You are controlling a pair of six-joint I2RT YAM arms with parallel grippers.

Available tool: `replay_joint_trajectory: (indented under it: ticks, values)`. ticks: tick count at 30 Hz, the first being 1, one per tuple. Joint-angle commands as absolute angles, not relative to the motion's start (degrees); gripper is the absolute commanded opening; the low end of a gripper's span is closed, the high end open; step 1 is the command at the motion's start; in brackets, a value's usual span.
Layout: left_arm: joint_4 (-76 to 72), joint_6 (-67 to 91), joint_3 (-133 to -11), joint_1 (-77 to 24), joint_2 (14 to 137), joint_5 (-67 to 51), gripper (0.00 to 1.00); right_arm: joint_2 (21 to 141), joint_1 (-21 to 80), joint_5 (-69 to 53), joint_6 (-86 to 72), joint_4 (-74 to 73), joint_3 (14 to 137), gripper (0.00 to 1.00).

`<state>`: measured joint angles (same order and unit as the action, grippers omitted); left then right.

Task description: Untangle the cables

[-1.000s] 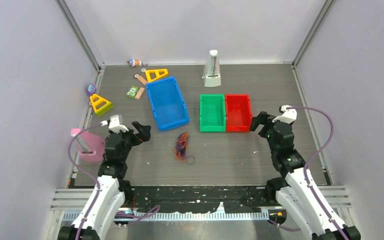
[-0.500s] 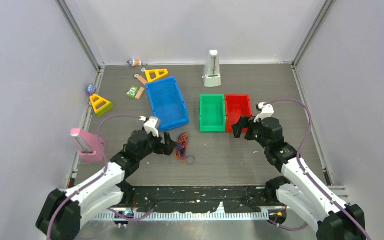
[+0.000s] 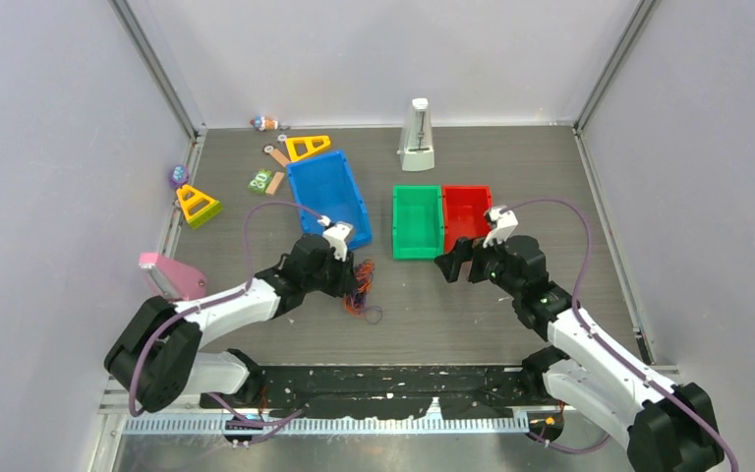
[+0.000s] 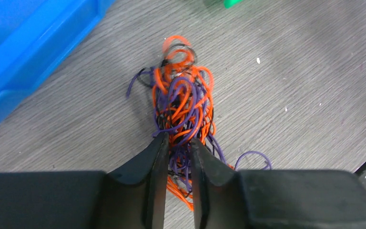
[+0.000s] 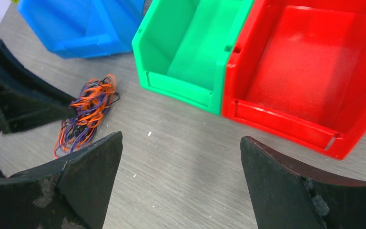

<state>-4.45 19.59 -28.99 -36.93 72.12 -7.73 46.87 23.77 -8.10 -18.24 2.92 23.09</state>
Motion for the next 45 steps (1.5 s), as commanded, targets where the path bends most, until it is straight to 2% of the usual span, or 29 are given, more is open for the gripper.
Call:
replay_joint_trajectory:
  ticks: [1,2,8,11,17,22,28,32,35,37,39,41,42,43,44,45]
  values:
    - [-2.29,18.63,-33.0,-37.51,75.25,-9.48,0.08,49.06,26.72,-12.1,-18.32,10.0,22.41,1.0]
    - [-2.64,18.68,-33.21,-37.46,75.2,-10.08,0.0,49.93,27.42,-12.89,-18.21,10.71,22.19,0.98]
    - [-17.94,21.53,-26.2,-37.49,68.36,-19.86,0.0,55.14,35.44,-16.12,-16.77,19.0,20.83,0.89]
    - [-28.06,23.95,-23.22,-37.46,66.93,-24.36,0.0,57.32,38.2,-18.39,-16.69,24.86,19.19,0.88]
    - [-35.83,25.66,-21.55,-37.49,66.99,-30.4,0.0,62.71,39.9,-21.72,-19.22,34.53,17.67,0.86]
    - [-36.29,25.87,-21.47,-37.45,67.3,-30.13,0.0,66.22,42.63,-20.41,-19.79,34.2,18.9,0.86]
    - [-40.14,27.22,-20.2,-37.45,67.05,-31.04,0.0,69.97,46.13,-20.22,-24.14,38.98,18.59,0.92]
    - [-43.77,27.72,-17.8,-37.5,64.53,-30.43,0.0,73.14,46.82,-18.87,-32.68,49.8,14.87,0.94]
    - [-47.3,28.1,-15.65,-37.6,62.98,-30.5,0.0,75.8,46.92,-18.78,-38.43,60.82,12.83,0.9]
    - [-49.57,28.57,-14.86,-37.58,62.85,-30.99,0.0,77.28,46.93,-18.46,-39.99,63.23,12.71,0.86]
    - [-51.1,29.04,-14.69,-37.53,63.28,-31.25,0.0,77.95,47.07,-18.83,-40.64,63.81,13.39,0.76]
    - [-52.28,29.52,-14.84,-37.65,63.85,-31.79,0.0,78.07,47.1,-18.81,-40.9,64.25,13.66,0.56]
    - [-52.85,29.74,-14.9,-37.65,64.23,-32.1,0.0,77.44,47.11,-18.46,-40.81,64.07,13.64,0.4]
    - [-53.1,30.04,-15.0,-37.64,64.5,-32.16,0.0,76.99,47.11,-17.2,-40.53,62.51,13.67,0.32]
    - [-53.23,30.13,-14.96,-37.62,64.57,-32.05,0.0,75.28,47.11,-16.21,-39.62,58.98,13.69,0.17]
    - [-53.21,29.96,-14.83,-37.64,64.32,-31.7,0.0,74.25,47.11,-13.1,-39.1,56.56,13.99,0.12]
